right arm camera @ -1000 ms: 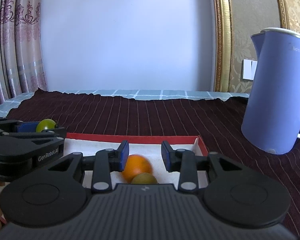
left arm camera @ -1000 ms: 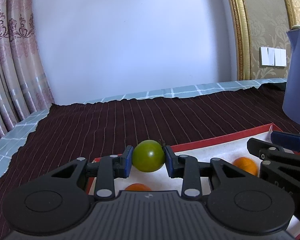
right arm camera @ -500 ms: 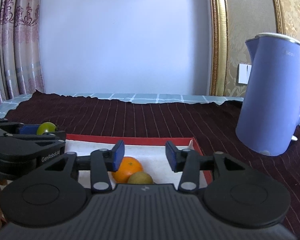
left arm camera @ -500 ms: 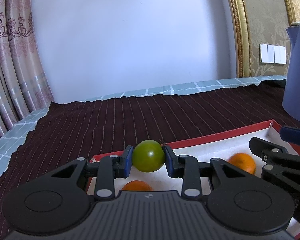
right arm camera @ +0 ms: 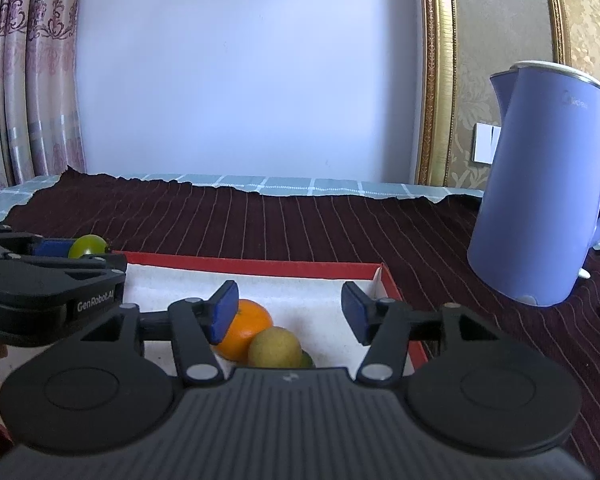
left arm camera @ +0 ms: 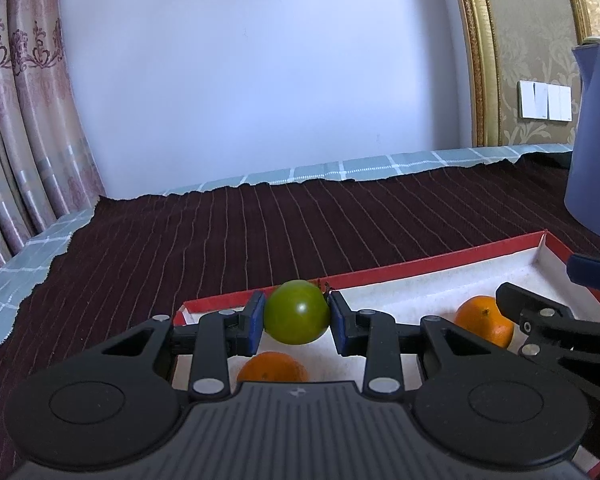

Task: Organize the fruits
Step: 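Lower the green tomato into the tray and open the left tool, then withdraw both open tools up and out of the tray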

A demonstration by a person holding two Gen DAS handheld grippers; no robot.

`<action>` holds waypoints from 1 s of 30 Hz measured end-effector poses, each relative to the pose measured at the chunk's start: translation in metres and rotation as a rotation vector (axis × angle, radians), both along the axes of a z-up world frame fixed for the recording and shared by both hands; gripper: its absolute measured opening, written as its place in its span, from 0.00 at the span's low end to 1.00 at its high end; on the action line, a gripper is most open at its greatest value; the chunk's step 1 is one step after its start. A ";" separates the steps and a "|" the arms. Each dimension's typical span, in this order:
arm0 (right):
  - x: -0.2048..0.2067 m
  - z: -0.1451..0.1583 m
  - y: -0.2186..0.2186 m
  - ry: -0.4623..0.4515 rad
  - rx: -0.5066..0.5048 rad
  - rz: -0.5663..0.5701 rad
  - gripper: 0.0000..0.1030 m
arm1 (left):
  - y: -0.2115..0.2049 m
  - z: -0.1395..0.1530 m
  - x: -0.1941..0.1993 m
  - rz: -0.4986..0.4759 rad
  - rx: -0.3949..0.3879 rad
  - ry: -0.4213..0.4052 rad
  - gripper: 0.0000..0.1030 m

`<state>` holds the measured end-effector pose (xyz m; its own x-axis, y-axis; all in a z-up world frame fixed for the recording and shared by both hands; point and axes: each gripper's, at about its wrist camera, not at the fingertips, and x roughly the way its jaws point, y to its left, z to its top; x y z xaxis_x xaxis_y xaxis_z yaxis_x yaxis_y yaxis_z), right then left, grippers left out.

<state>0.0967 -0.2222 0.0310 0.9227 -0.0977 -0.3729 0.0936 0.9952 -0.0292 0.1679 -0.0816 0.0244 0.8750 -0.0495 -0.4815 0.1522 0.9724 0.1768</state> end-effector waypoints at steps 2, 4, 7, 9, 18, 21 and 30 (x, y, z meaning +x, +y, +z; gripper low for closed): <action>0.001 -0.001 0.000 0.007 0.000 0.002 0.55 | 0.000 -0.001 0.000 0.001 0.000 0.004 0.32; 0.000 -0.002 0.000 0.009 0.000 0.003 0.61 | 0.000 -0.001 0.000 0.002 -0.001 0.007 0.32; -0.001 -0.002 0.000 0.007 -0.003 0.004 0.64 | 0.001 -0.001 0.000 0.003 -0.003 0.009 0.40; -0.001 -0.002 0.001 0.008 -0.005 0.003 0.65 | 0.001 -0.001 -0.002 0.008 0.001 -0.007 0.54; 0.000 -0.003 -0.001 0.013 -0.004 0.000 0.71 | -0.001 0.000 -0.005 0.013 0.019 -0.035 0.60; 0.000 -0.002 -0.001 0.011 -0.004 -0.001 0.74 | -0.001 0.000 -0.004 0.014 0.017 -0.030 0.60; -0.001 -0.002 -0.002 0.008 0.000 -0.005 0.78 | -0.002 -0.001 -0.004 0.028 0.026 -0.036 0.67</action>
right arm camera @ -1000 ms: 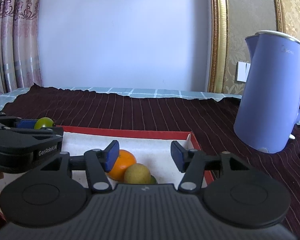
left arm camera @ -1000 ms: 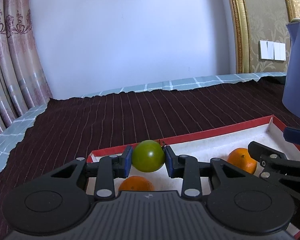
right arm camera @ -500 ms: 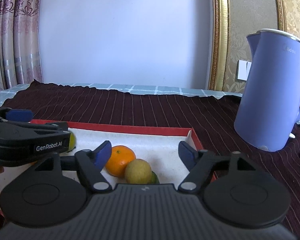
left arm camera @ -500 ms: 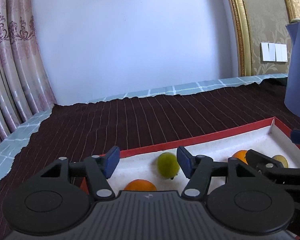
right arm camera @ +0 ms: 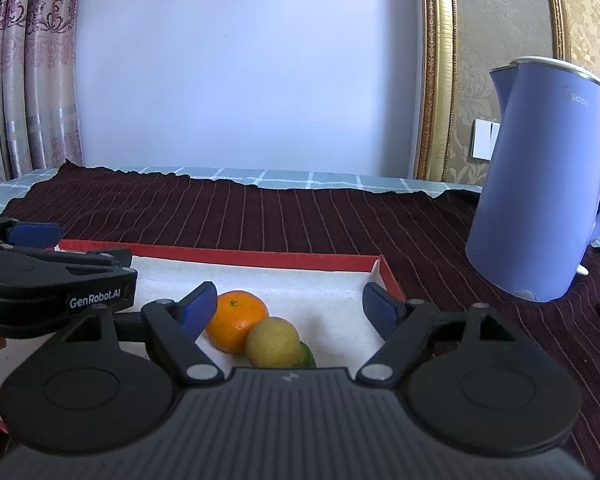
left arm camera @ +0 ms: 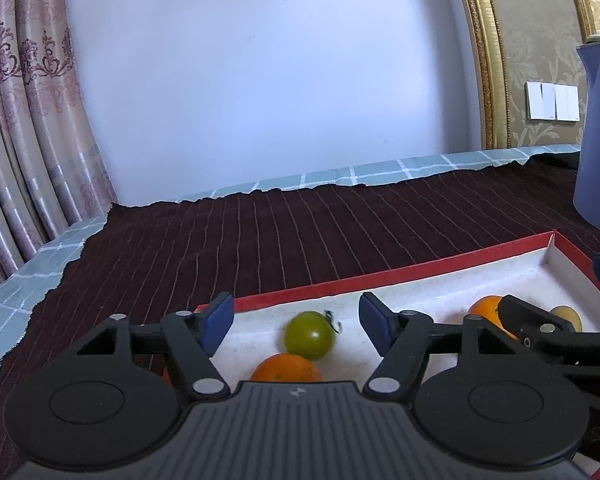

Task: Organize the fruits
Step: 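Withdraw both open tools up and out of the tray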

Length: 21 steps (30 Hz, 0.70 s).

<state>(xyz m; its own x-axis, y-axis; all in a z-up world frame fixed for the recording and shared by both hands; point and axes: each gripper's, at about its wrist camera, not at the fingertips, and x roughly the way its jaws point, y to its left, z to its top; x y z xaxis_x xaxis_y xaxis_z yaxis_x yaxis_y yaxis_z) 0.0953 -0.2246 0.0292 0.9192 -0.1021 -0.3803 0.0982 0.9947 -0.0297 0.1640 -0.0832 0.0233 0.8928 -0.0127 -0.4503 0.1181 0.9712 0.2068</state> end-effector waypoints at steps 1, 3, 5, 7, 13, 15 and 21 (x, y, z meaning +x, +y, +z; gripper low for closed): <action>0.000 0.000 0.000 -0.001 0.001 -0.001 0.79 | 0.000 0.000 0.000 0.002 0.000 0.000 0.67; -0.001 0.000 0.000 -0.003 0.001 -0.002 0.81 | 0.002 0.000 0.000 0.005 -0.006 0.003 0.68; -0.001 0.001 -0.001 -0.007 -0.001 -0.004 0.85 | 0.004 0.001 0.000 0.008 -0.011 0.009 0.68; -0.002 0.001 -0.001 -0.011 -0.001 -0.006 0.89 | 0.006 0.001 0.000 0.007 -0.022 0.021 0.68; -0.007 0.002 -0.001 -0.029 -0.002 -0.005 0.98 | 0.014 0.002 -0.006 0.013 -0.041 0.036 0.74; -0.009 0.002 0.000 -0.037 -0.005 -0.007 1.00 | 0.016 0.001 -0.008 0.015 -0.043 0.041 0.74; -0.013 0.002 -0.002 -0.037 -0.004 -0.004 1.00 | 0.017 0.000 -0.016 0.018 -0.024 0.043 0.75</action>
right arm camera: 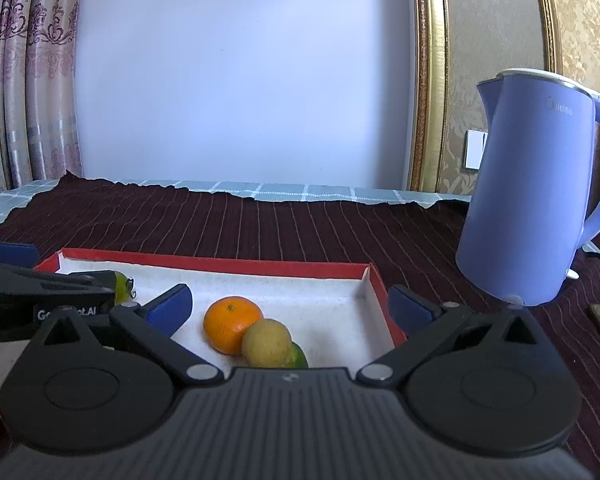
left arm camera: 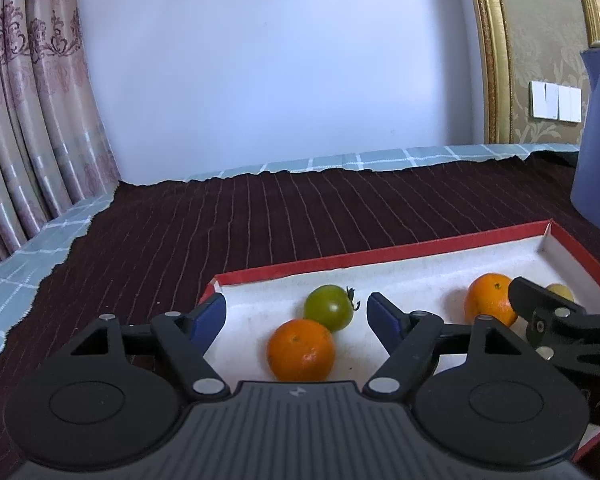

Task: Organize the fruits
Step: 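Withdraw both open tools up and out of the tray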

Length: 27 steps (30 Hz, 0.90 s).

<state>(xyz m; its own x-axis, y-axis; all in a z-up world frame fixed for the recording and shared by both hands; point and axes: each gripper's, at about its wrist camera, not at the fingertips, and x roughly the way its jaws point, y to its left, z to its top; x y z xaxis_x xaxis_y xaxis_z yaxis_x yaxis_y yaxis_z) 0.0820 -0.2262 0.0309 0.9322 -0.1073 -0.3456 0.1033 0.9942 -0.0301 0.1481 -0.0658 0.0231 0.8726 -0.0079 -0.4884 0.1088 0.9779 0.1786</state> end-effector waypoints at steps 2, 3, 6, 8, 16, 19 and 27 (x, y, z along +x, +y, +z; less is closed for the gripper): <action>-0.001 0.000 -0.001 0.002 0.000 -0.001 1.00 | 0.000 0.000 -0.002 0.004 0.008 -0.001 0.75; -0.002 0.000 -0.001 0.002 0.002 0.000 1.00 | 0.000 0.000 -0.003 0.004 0.007 0.000 0.75; -0.004 0.000 -0.003 -0.001 0.011 -0.001 1.00 | 0.002 0.001 -0.005 0.001 -0.002 0.012 0.75; -0.006 0.000 -0.006 -0.003 0.021 -0.002 1.00 | 0.005 0.002 -0.006 0.003 -0.012 0.015 0.75; -0.019 -0.003 -0.013 -0.024 0.077 -0.004 1.00 | 0.019 0.005 -0.023 0.017 -0.064 0.038 0.75; -0.028 -0.005 -0.015 -0.032 0.086 -0.006 1.00 | 0.021 0.008 -0.035 0.016 -0.066 0.010 0.75; -0.047 -0.010 -0.027 -0.053 0.159 -0.010 1.00 | 0.030 0.007 -0.064 0.010 -0.097 -0.020 0.76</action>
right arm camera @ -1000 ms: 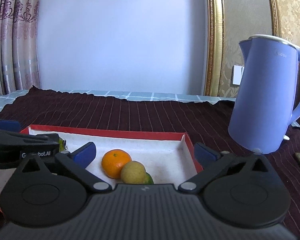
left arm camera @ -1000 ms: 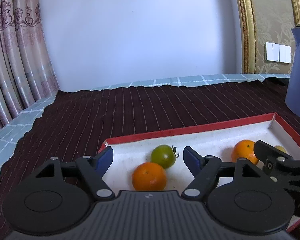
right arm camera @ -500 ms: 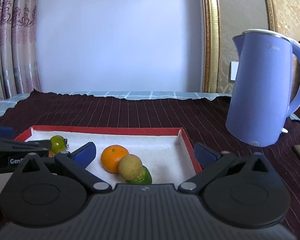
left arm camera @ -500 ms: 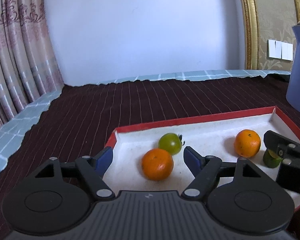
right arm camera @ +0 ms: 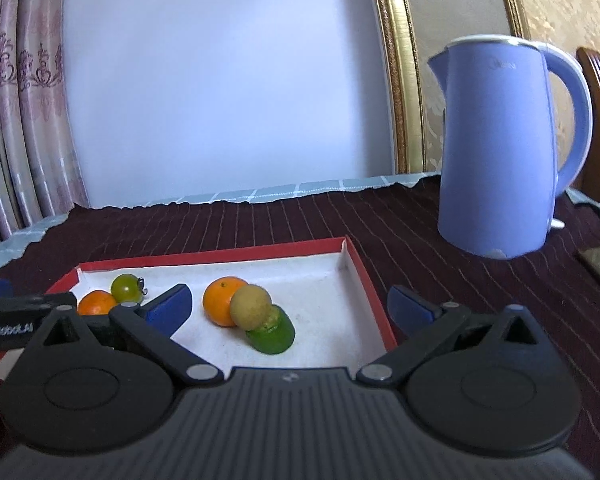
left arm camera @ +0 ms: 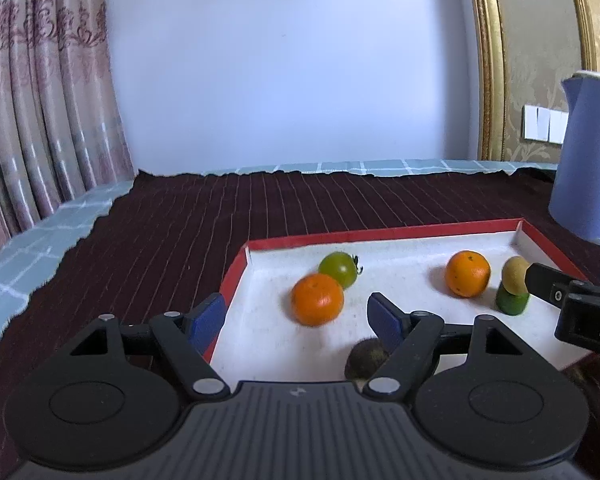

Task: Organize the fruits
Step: 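Withdraw both open tools up and out of the tray, then move the left tool to the second green tomato and close on it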

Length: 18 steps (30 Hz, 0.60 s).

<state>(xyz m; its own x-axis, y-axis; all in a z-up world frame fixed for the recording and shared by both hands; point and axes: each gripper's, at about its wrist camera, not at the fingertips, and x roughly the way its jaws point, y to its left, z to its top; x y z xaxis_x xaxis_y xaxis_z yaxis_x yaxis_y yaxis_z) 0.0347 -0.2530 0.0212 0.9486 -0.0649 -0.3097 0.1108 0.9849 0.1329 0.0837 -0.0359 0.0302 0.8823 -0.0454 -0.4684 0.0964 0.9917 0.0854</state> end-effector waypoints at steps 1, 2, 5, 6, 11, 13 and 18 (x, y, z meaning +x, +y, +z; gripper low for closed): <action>-0.003 -0.001 0.000 -0.003 0.003 -0.001 1.00 | 0.003 0.000 -0.002 0.000 -0.012 0.004 0.76; -0.006 -0.001 0.000 -0.006 0.003 0.000 1.00 | 0.006 0.000 -0.004 0.002 -0.028 0.010 0.76; -0.017 -0.002 0.003 -0.022 -0.015 -0.007 1.00 | 0.016 -0.002 -0.013 0.010 -0.063 0.017 0.76; -0.021 -0.002 0.005 -0.028 -0.026 -0.009 1.00 | 0.019 -0.003 -0.017 0.012 -0.072 0.018 0.76; -0.045 -0.002 0.014 -0.065 -0.082 -0.024 1.00 | 0.028 -0.011 -0.038 -0.007 -0.101 0.023 0.76; -0.054 -0.001 0.015 -0.074 -0.092 -0.030 1.00 | 0.028 -0.016 -0.047 -0.029 -0.105 0.026 0.76; -0.066 -0.002 0.011 -0.035 -0.085 -0.013 1.00 | 0.023 -0.023 -0.061 -0.104 -0.101 0.026 0.76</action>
